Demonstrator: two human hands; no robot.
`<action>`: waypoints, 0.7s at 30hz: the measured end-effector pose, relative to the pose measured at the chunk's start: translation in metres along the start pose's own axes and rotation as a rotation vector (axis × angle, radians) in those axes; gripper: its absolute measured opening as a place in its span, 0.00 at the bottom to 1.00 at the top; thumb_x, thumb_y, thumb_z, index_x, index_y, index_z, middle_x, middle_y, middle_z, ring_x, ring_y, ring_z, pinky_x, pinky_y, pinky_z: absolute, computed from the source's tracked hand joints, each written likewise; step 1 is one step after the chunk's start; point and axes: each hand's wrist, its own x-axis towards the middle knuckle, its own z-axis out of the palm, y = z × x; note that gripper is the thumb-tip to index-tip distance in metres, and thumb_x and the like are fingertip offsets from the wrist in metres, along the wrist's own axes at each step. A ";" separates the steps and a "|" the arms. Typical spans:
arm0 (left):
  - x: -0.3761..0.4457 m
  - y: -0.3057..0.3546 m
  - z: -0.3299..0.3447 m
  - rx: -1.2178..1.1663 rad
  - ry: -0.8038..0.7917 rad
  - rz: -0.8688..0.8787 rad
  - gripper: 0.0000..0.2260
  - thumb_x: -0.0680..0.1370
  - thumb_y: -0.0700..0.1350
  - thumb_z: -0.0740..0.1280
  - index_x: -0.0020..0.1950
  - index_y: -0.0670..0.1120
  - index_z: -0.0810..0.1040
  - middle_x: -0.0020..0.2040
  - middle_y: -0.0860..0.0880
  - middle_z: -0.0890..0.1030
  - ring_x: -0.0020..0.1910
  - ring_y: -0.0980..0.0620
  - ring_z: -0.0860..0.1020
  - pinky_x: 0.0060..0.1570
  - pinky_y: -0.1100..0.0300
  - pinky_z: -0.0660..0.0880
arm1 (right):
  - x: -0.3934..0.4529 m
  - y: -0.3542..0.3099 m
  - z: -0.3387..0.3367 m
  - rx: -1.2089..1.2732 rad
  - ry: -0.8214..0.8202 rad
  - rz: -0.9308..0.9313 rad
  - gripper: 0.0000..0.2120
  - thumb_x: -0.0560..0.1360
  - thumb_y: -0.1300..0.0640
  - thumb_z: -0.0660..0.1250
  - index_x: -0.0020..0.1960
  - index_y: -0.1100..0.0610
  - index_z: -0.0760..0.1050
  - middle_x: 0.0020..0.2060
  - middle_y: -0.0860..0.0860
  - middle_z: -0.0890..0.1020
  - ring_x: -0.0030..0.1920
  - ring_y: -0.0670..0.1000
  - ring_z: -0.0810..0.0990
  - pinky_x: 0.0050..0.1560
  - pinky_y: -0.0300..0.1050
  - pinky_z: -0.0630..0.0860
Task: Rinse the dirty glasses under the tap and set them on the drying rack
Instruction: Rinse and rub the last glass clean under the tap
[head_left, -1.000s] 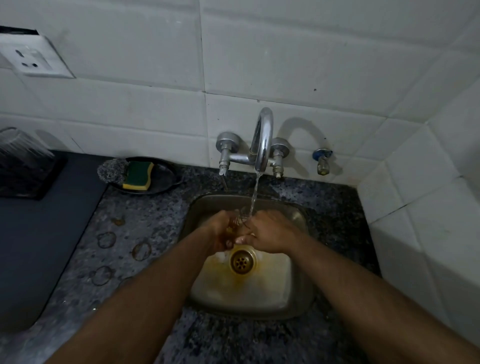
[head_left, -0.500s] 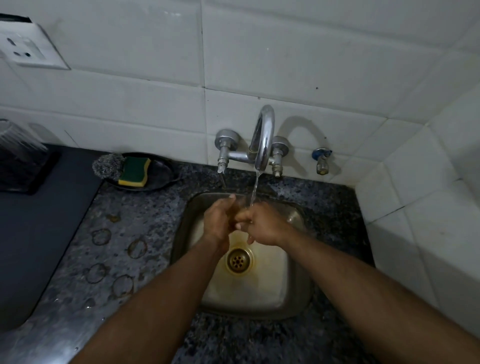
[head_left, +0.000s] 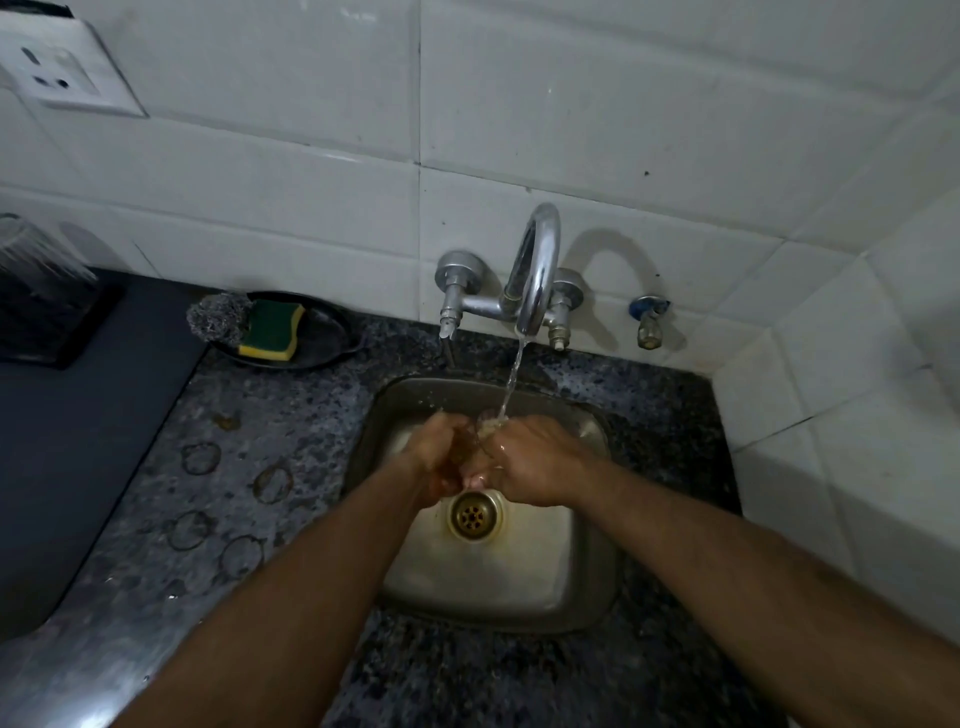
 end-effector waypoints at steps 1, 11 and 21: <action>-0.001 0.001 -0.002 0.116 -0.057 -0.077 0.18 0.82 0.51 0.56 0.40 0.42 0.78 0.31 0.42 0.76 0.23 0.49 0.72 0.19 0.68 0.62 | -0.002 0.001 -0.002 -0.141 -0.017 0.000 0.15 0.80 0.39 0.66 0.56 0.50 0.82 0.48 0.47 0.84 0.47 0.51 0.83 0.43 0.45 0.72; 0.012 -0.011 0.000 -0.076 -0.026 -0.024 0.12 0.78 0.48 0.60 0.38 0.44 0.74 0.32 0.44 0.72 0.20 0.52 0.69 0.17 0.66 0.60 | -0.001 -0.002 -0.007 0.023 -0.037 0.041 0.12 0.80 0.43 0.69 0.55 0.49 0.84 0.43 0.44 0.84 0.44 0.48 0.82 0.43 0.44 0.72; 0.017 -0.013 0.013 -0.273 0.136 0.236 0.11 0.79 0.49 0.66 0.43 0.44 0.80 0.33 0.45 0.77 0.26 0.49 0.73 0.23 0.62 0.66 | 0.005 0.003 -0.006 0.270 0.018 0.093 0.05 0.79 0.52 0.72 0.48 0.53 0.84 0.43 0.46 0.86 0.44 0.46 0.84 0.47 0.45 0.76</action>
